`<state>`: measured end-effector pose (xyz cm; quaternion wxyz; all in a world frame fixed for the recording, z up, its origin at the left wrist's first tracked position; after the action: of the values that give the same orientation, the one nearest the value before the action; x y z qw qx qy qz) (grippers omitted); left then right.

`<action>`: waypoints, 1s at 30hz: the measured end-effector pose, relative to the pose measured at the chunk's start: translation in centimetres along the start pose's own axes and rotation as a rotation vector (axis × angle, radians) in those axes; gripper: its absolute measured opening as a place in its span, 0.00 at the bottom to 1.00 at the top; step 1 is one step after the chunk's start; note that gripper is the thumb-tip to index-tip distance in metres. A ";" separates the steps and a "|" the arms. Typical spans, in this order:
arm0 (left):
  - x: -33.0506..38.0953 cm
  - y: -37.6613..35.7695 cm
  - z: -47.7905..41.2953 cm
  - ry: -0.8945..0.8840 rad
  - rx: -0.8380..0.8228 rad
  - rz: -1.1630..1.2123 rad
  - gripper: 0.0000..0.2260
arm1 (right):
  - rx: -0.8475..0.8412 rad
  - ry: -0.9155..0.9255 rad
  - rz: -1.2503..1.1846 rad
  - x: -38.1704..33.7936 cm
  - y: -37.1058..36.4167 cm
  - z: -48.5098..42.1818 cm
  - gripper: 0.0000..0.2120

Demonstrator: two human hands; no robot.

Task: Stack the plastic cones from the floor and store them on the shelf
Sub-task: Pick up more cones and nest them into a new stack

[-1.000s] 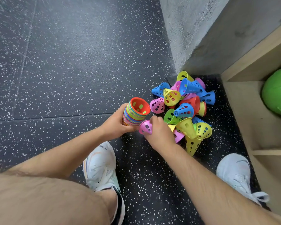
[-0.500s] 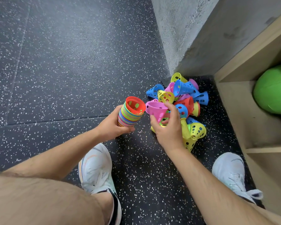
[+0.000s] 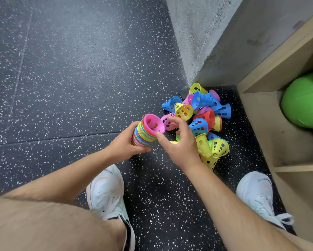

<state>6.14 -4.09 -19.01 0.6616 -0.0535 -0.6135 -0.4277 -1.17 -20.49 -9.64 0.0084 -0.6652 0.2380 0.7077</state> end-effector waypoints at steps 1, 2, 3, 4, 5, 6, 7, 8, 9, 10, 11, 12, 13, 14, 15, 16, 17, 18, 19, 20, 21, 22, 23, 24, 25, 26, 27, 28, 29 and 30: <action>0.2 -0.2 -0.1 -0.006 -0.009 -0.007 0.35 | 0.000 0.020 0.018 -0.1 0.4 0.2 0.23; 0.4 -0.4 -0.3 -0.011 -0.020 -0.011 0.35 | 0.012 0.041 0.035 -0.2 1.0 0.4 0.20; 0.7 -0.7 -0.4 -0.017 -0.030 -0.011 0.36 | 0.042 0.057 0.056 -0.2 1.7 0.5 0.18; 1.0 -0.9 -0.6 -0.024 -0.039 -0.014 0.36 | 0.089 0.068 0.087 -0.1 2.6 0.5 0.15; 1.3 -1.3 -0.8 -0.031 -0.048 -0.022 0.36 | 0.152 0.069 0.130 0.3 3.8 0.4 0.13; 1.7 -1.6 -1.0 -0.036 -0.057 -0.033 0.36 | 0.218 0.053 0.177 0.9 5.0 0.3 0.11; 2.1 -2.0 -1.3 -0.041 -0.066 -0.042 0.36 | 0.278 0.023 0.223 1.6 6.3 0.0 0.10; 2.5 -2.3 -1.6 -0.044 -0.076 -0.055 0.36 | 0.323 -0.014 0.268 2.3 7.5 -0.2 0.11; 2.8 -2.7 -1.9 -0.048 -0.087 -0.068 0.36 | 0.351 -0.054 0.312 3.0 8.5 -0.5 0.11; 3.1 -3.0 -2.2 -0.047 -0.097 -0.080 0.36 | 0.363 -0.097 0.354 3.6 9.4 -0.8 0.12; 3.5 -3.4 -2.5 -0.046 -0.108 -0.086 0.37 | 0.365 -0.142 0.398 4.1 10.2 -1.1 0.13; 3.7 -3.8 -2.8 -0.046 -0.117 -0.085 0.37 | 0.355 -0.192 0.442 4.7 10.8 -1.3 0.15; 4.0 -4.1 -3.0 -0.049 -0.125 -0.081 0.37 | 0.337 -0.249 0.480 5.3 11.3 -1.6 0.16; 4.2 -4.4 -3.3 -0.050 -0.131 -0.081 0.37 | 0.312 -0.311 0.509 6.0 11.7 -1.8 0.18; 4.3 -4.6 -3.5 -0.047 -0.137 -0.085 0.37 | 0.281 -0.368 0.533 6.9 11.9 -2.0 0.19; 4.4 -4.9 -3.6 -0.044 -0.143 -0.091 0.38 | 0.249 -0.414 0.558 7.6 11.9 -2.2 0.20; 4.4 -5.0 -3.7 -0.040 -0.147 -0.097 0.38 | 0.222 -0.449 0.577 8.2 11.9 -2.4 0.20; 4.4 -5.2 -3.8 -0.036 -0.150 -0.099 0.39 | 0.209 -0.475 0.584 8.7 11.9 -2.5 0.20; 4.3 -5.2 -3.9 -0.032 -0.151 -0.100 0.39 | 0.212 -0.495 0.574 9.1 12.0 -2.6 0.20; 4.3 -5.3 -4.0 -0.030 -0.152 -0.102 0.39 | 0.223 -0.514 0.558 9.4 12.1 -2.6 0.20; 4.3 -5.4 -4.0 -0.027 -0.153 -0.105 0.39 | 0.234 -0.531 0.547 9.6 12.2 -2.6 0.20; 4.2 -5.4 -4.0 -0.024 -0.155 -0.108 0.38 | 0.237 -0.545 0.544 9.8 12.2 -2.6 0.20; 4.2 -5.4 -4.0 -0.020 -0.156 -0.108 0.38 | 0.233 -0.553 0.540 10.0 12.1 -2.7 0.21; 4.1 -5.3 -4.0 -0.015 -0.154 -0.110 0.38 | 0.227 -0.553 0.533 10.2 12.0 -2.8 0.22; 4.0 -5.3 -4.0 -0.010 -0.152 -0.112 0.38 | 0.222 -0.549 0.522 10.5 11.9 -3.0 0.23; 4.0 -5.3 -4.0 -0.006 -0.149 -0.112 0.38 | 0.216 -0.543 0.515 10.6 11.7 -3.2 0.24; 4.0 -5.3 -4.0 -0.003 -0.147 -0.111 0.38 | 0.210 -0.540 0.507 10.8 11.6 -3.4 0.24; 4.0 -5.3 -4.0 0.000 -0.145 -0.109 0.37 | 0.204 -0.540 0.502 10.9 11.4 -3.5 0.25; 4.0 -5.3 -4.1 0.002 -0.141 -0.105 0.37 | 0.202 -0.545 0.496 10.9 11.3 -3.6 0.26; 4.0 -5.2 -4.1 0.002 -0.137 -0.100 0.37 | 0.203 -0.554 0.491 10.9 11.2 -3.8 0.26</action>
<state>5.48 -11.83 -18.93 0.6348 -0.0674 -0.5840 -0.5014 -2.57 -35.01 -16.31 -0.0315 -0.3679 0.4477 0.8144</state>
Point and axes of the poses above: each hand's wrist, its own z-axis away from the middle knuckle, its own y-axis out of the back of the hand, x = y × z, the point moved 10 cm from there along -z, towards the middle knuckle, and after that the axes turned 14 degrees about -z, right-handed, at the moved point
